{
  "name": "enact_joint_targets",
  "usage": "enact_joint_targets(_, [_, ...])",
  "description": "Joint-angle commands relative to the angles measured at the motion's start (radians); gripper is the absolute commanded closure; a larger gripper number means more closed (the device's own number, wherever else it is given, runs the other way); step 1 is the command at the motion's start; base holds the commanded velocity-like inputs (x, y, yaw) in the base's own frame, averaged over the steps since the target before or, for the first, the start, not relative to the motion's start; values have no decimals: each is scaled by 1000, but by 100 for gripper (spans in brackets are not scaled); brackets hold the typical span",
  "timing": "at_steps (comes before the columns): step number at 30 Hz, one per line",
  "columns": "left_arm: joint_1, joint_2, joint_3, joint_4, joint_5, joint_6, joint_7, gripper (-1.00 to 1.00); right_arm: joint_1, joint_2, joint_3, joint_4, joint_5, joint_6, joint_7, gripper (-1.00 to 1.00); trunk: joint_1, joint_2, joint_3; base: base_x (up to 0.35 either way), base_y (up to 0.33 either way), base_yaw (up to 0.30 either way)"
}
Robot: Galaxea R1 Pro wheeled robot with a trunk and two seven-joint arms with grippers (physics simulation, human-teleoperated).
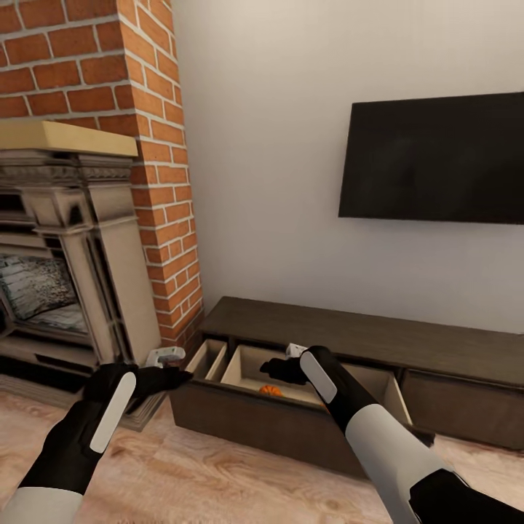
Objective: Place each of the two pumpkins and all three candles from the living room inside a cabinet in the living room (use any cabinet), then make sure every cabinet is closed, and position the cauldron so it is next to a table in the living room.
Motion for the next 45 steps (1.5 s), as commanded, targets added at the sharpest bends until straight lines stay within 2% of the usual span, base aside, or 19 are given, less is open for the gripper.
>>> enact_joint_targets(1, [-1, 1, -1, 0, 4, 3, 4, -100, -1, 0, 3, -1, -10, 1, -10, -100, -1, -1, 0, -262, 164, -120])
enact_joint_targets(10, [-1, 1, -1, 3, 4, 3, 3, -100, -1, 0, 2, -1, -11, 1, -9, -100, -1, -1, 11, -98, 163, -174])
enact_joint_targets(23, [-1, 1, -2, 1, 4, 3, 2, -100, -1, -1, -1, -1, -12, 1, -10, -100, -1, -1, 29, -4, 14, -192])
enact_joint_targets(41, [-1, 3, -2, 5, 4, 3, 2, -100, -1, 1, -2, -25, -13, 1, -11, -100, 68, -127, -23, 0, 0, -35])
enact_joint_targets(45, [-1, 2, -2, 5, 3, 3, 1, -100, -1, 1, 0, -62, -35, 2, -16, -100, 84, -155, -36, 0, 0, 0])
